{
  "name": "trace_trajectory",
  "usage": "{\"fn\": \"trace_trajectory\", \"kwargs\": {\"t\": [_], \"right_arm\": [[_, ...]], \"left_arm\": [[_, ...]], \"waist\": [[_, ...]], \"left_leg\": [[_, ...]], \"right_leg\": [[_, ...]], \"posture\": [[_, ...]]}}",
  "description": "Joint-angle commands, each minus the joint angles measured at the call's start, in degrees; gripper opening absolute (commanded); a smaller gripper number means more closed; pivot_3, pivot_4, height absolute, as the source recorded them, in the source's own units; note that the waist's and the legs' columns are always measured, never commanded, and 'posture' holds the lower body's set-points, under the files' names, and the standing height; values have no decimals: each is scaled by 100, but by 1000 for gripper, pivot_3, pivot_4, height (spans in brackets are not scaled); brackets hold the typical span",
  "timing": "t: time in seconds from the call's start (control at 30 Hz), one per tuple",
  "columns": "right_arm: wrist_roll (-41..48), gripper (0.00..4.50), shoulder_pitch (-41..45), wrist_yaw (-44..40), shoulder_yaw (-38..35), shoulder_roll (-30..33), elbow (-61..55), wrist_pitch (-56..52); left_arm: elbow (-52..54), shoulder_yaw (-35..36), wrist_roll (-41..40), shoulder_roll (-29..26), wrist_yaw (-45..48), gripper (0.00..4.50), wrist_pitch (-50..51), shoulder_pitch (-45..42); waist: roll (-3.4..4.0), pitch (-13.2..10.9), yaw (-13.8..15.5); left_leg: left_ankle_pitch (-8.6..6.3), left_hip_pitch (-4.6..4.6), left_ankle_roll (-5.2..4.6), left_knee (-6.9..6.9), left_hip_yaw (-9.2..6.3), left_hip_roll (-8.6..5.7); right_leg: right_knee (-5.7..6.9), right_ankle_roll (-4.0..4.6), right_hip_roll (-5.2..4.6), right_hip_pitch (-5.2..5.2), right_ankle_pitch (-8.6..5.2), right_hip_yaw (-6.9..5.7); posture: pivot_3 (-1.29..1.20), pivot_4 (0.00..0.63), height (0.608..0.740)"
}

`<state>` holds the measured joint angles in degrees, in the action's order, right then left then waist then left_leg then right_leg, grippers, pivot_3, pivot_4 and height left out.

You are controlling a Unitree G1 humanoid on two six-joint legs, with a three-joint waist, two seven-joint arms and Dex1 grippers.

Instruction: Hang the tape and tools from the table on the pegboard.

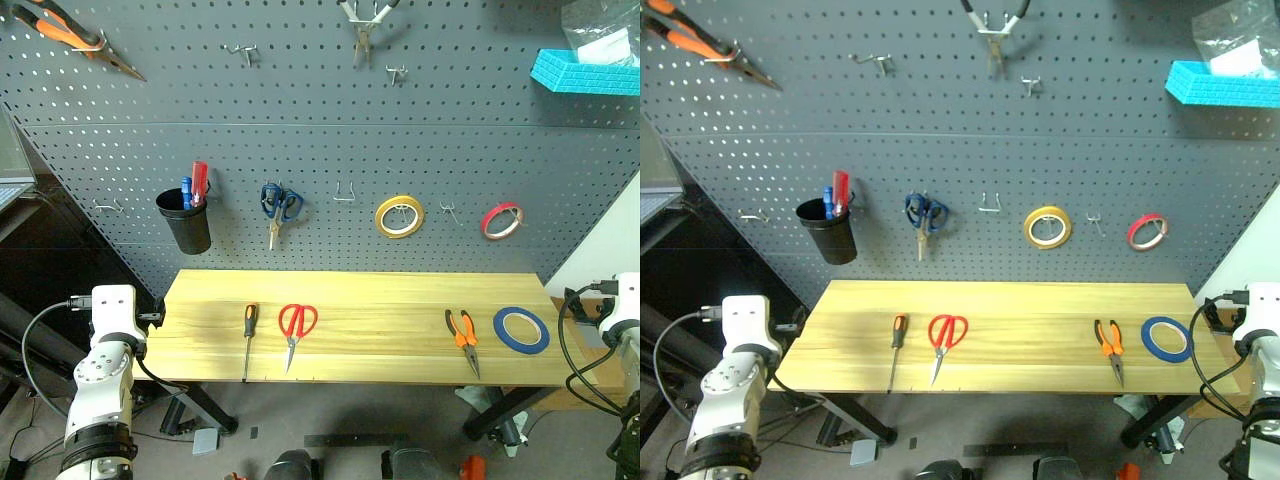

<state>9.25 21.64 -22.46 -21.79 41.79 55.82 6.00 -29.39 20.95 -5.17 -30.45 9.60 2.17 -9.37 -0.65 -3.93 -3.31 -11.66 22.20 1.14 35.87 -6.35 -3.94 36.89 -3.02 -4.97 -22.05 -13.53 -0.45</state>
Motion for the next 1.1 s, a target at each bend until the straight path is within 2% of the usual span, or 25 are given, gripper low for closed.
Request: {"fn": "trace_trajectory", "kwargs": {"t": [0.03, 0.3, 0.5, 0.57, 0.63, 0.67, 0.7, 0.77, 0.87, 0.97, 1.0, 1.1], "right_arm": [[60, 4500, 139, -20, -54, 106, -104, 170], [22, 4500, -66, -201, 86, 46, -396, 182], [213, 4500, -545, -605, 290, -217, -1694, -660], [241, 4500, -749, -670, 387, -277, -2245, -1102], [322, 4500, -873, -647, 434, -372, -2755, -1694], [338, 4500, -867, -610, 436, -416, -2866, -1871], [319, 4500, -906, -539, 458, -455, -3057, -2027], [273, 4500, -880, -480, 545, -504, -3172, -2342], [73, 4500, -730, -585, 837, -453, -3030, -2652], [-90, 4500, -460, -723, 1122, -373, -2805, -2924], [-92, 4500, -381, -719, 1142, -374, -2772, -3019], [-261, 4500, 202, -931, 1372, -274, -1993, -3139]], "left_arm": [[215, -33, 85, -181, 13, 4184, -115, -79], [551, -4, -126, -30, 189, 4184, 166, 40], [1878, -524, -111, 201, 390, 4184, 1119, 135], [2332, -780, -29, 261, 445, 4184, 1379, 118], [2822, -1180, -34, 319, 679, 4184, 1681, 73], [3026, -1452, -25, 354, 861, 4184, 1783, 48], [3214, -1646, -12, 309, 1064, 4184, 1811, 76], [3521, -1983, -33, 291, 1351, 4184, 2031, 52], [3737, -2518, -69, 266, 1869, 4184, 2164, -240], [3954, -2845, -645, 323, 2689, 4184, 2736, -659], [4018, -2904, -719, 274, 2883, 4184, 2776, -722], [4247, -3492, -944, 319, 3732, 4184, 2716, -1199]], "waist": [[0, 0, -1], [-1, 0, -1], [-16, -55, 1], [-17, -164, 1], [-15, -258, 2], [-11, -360, 2], [-8, -404, -1], [-2, -564, -5], [-16, -778, -17], [-20, -941, -45], [-26, -1002, -62], [-29, -1091, -115]], "left_leg": [[0, 0, 0, 0, 0, 0], [0, 0, 0, 0, 0, 0], [-1, 2, -1, 2, -3, 1], [-3, 0, 2, 7, 1, 7], [-8, 6, 12, 9, 19, 26], [-8, 9, 10, 11, 24, 32], [-9, 10, 12, 14, 31, 40], [1, 32, -3, 17, 54, 51], [1, 50, -5, 11, 65, 57], [-2, 87, -10, 10, 76, 57], [-6, 88, -16, 10, 84, 55], [-11, 131, -25, 15, 101, 53]], "right_leg": [[0, 0, 0, 0, 0, 0], [0, 0, 0, 0, 0, 0], [1, 3, -2, 1, -3, 1], [3, 5, -5, 8, -4, 0], [5, 6, -7, 6, -4, -5], [5, 6, -7, 6, -4, -6], [7, 7, -16, 7, -5, -3], [11, 8, -8, -14, -4, -3], [6, 13, -7, -31, -8, -5], [7, 12, -1, -70, -10, -7], [7, -11, -3, -73, 4, -3], [7, 4, -6, -120, 21, 2]], "posture": [[-67, 0, 740], [-73, 3, 740], [-100, 88, 740], [-113, 114, 740], [-143, 169, 740], [-143, 169, 740], [-159, 208, 740], [-174, 238, 740], [-183, 268, 740], [-188, 291, 740], [-188, 309, 740], [-181, 324, 740]]}}
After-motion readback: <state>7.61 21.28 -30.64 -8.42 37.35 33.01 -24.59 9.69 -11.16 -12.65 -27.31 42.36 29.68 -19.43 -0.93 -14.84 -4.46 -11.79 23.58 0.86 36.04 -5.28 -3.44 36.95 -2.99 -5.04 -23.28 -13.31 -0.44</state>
